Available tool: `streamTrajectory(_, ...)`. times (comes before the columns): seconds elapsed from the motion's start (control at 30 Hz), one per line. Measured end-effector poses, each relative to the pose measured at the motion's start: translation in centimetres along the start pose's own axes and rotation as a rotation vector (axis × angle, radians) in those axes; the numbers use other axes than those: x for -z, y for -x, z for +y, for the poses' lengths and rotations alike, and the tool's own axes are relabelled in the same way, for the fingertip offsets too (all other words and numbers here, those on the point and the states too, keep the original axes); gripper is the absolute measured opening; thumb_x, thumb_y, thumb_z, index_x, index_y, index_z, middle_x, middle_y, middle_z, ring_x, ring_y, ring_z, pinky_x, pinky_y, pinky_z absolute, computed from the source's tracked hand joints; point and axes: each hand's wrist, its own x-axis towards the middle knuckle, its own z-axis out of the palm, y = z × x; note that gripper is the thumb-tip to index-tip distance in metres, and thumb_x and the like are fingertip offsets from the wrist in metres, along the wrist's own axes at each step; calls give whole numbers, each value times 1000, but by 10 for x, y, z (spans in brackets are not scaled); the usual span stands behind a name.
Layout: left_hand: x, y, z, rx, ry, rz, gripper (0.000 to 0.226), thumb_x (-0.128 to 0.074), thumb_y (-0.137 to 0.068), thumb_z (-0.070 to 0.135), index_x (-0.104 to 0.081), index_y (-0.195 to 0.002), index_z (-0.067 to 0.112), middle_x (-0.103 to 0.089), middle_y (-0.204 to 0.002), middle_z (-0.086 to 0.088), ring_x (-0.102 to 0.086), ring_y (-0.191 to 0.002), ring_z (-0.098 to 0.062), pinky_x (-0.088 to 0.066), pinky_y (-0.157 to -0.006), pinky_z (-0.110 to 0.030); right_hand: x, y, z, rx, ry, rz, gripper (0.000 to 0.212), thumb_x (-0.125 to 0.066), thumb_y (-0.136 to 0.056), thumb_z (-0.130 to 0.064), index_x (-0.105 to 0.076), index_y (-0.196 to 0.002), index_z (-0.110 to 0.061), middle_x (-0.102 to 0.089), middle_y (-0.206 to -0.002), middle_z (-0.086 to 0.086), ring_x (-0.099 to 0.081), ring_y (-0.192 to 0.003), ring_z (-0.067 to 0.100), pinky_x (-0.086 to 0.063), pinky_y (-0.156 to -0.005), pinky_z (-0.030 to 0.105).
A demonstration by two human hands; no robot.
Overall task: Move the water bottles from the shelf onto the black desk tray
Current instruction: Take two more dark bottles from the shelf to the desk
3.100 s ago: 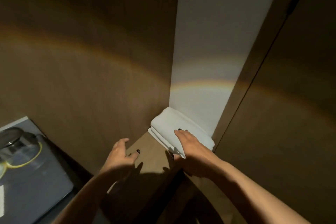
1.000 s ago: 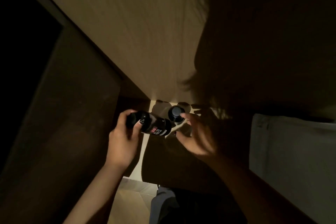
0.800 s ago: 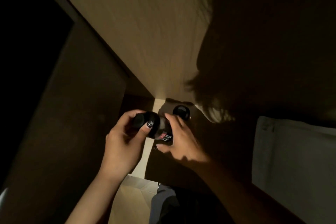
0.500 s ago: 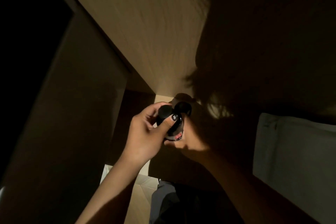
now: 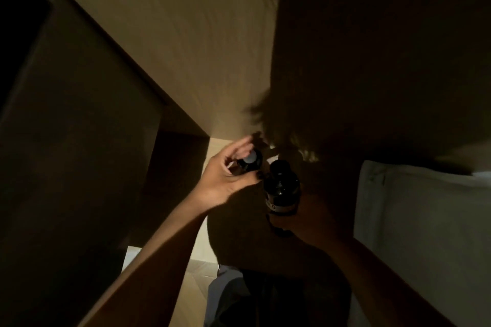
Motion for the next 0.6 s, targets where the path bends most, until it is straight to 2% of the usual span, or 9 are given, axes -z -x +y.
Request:
streamTrajectory(0.1,0,-13,-15,-10,-144,172,79,-77,-74,17,-37,-141,22,-52,-135,-4,-54,-120,-11,-52,-87,-20,3,1,11,-12,-30,60,52,-81,-69,-8,-56,-112,-25,-59,-93,-19,-59,-81,-5,-48,-60,7)
streamTrajectory(0.17,-3,-22,-27,-45,-385,251,75,-79,-74,24,-43,-141,21,-55,-131,-3,-52,-116,-10,-49,-89,-24,4,3,18,-42,-53,80,46,-80,-71,-9,-58,-109,-24,-62,-91,-15,-61,-78,-2,-49,-58,11)
streamTrajectory(0.27,-12,-30,-45,59,-562,184,74,-77,-77,33,-44,-142,25,-46,-135,7,-32,-121,-7,-29,-97,-23,5,8,31,-53,-28,93,37,-79,-73,-11,-60,-103,-20,-65,-85,-9,-65,-75,3,-50,-57,14)
streamTrajectory(0.33,-18,-32,-58,134,-507,121,76,-76,-76,28,-40,-143,29,-40,-143,9,-30,-130,-13,-27,-108,-28,5,13,36,-55,-29,103,33,-79,-73,-10,-63,-101,-18,-68,-86,-3,-68,-76,11,-54,-61,18)
streamTrajectory(0.4,-22,-36,-68,160,-401,126,79,-75,-74,9,-39,-142,25,-40,-148,-2,-35,-136,-21,-30,-114,-34,4,17,40,-49,-32,135,36,-80,-72,-9,-63,-102,-20,-69,-89,-3,-68,-78,7,-55,-65,21)
streamTrajectory(0.43,-23,-37,-70,173,-385,135,80,-73,-73,-1,-40,-141,22,-40,-148,-6,-37,-136,-22,-30,-114,-31,4,19,40,-38,-38,153,36,-80,-71,-8,-63,-99,-24,-68,-87,-7,-67,-75,2,-54,-64,20)
streamTrajectory(0.5,-25,-38,-71,165,-375,151,78,-71,-72,-8,-41,-139,18,-42,-144,-9,-41,-133,-23,-33,-110,-26,3,22,41,-26,-51,167,38,-81,-71,-7,-61,-94,-30,-66,-81,-12,-66,-69,-6,-53,-59,14)
streamTrajectory(0.6,-24,-30,-64,184,-302,199,70,-70,-78,-5,-40,-136,21,-47,-133,1,-47,-121,-13,-39,-93,-9,0,25,41,-31,-50,178,35,-82,-69,-11,-63,-97,-20,-67,-78,-11,-67,-68,1,-52,-60,17)
